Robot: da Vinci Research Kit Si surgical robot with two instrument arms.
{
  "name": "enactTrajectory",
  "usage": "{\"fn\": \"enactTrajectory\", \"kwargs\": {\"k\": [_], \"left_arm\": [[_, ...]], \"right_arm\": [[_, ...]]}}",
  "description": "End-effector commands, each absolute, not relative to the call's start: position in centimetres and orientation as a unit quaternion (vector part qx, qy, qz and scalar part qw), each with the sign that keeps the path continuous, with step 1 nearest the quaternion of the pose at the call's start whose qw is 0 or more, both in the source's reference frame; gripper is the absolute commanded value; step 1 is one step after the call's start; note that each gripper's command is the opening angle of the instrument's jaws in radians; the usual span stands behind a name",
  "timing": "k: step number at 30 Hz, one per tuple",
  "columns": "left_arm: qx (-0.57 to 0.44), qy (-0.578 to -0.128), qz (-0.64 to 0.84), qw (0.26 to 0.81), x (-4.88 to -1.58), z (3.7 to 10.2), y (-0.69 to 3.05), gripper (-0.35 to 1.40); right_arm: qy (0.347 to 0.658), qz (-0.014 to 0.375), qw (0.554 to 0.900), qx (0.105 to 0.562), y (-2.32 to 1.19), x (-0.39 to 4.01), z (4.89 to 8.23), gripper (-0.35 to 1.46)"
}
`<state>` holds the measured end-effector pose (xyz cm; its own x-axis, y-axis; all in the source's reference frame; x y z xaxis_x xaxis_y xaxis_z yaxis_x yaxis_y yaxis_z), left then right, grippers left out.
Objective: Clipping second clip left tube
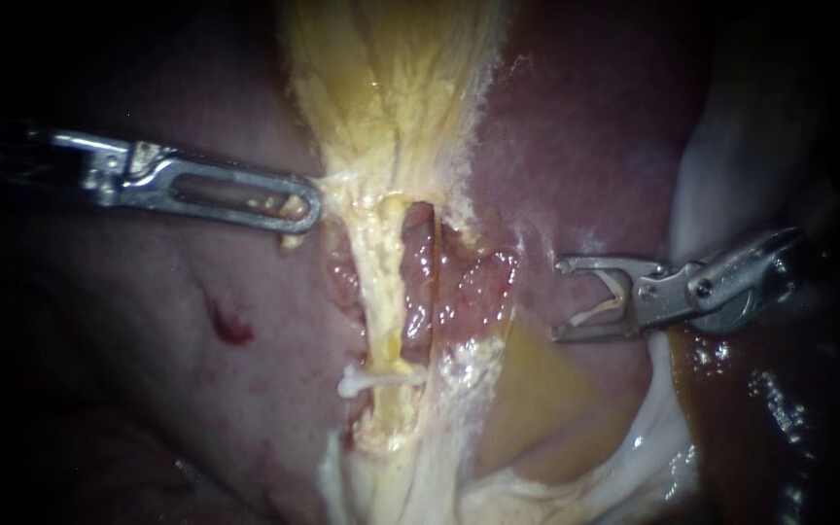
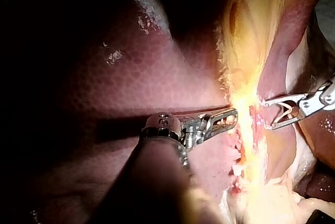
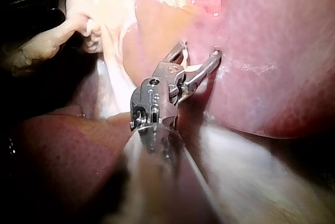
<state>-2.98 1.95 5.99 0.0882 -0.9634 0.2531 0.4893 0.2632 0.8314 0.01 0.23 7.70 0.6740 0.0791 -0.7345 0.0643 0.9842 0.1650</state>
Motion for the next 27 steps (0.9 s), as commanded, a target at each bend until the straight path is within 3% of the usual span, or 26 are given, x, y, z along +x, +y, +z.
{"fn": "enactTrajectory", "kwargs": {"k": [1, 9, 21, 27], "left_arm": [[0.288, -0.415, -0.535, 0.677, -2.95, 5.96, 1.96, -0.35], [0.281, -0.425, -0.546, 0.665, -2.7, 5.72, 2.09, -0.35], [0.279, -0.427, -0.549, 0.662, -2.71, 5.66, 2.05, -0.35], [0.278, -0.427, -0.549, 0.662, -2.71, 5.67, 2.04, -0.35]], "right_arm": [[0.404, 0.004, 0.911, 0.089, 0.23, 0.01, 7.7, 0.43], [0.404, 0.004, 0.91, 0.089, 0.23, -0.01, 7.69, 0.43], [0.404, 0.004, 0.91, 0.09, 0.23, -0.02, 7.67, 0.43], [0.434, 0.001, 0.895, 0.107, 0.25, -0.03, 7.52, 0.43]]}}
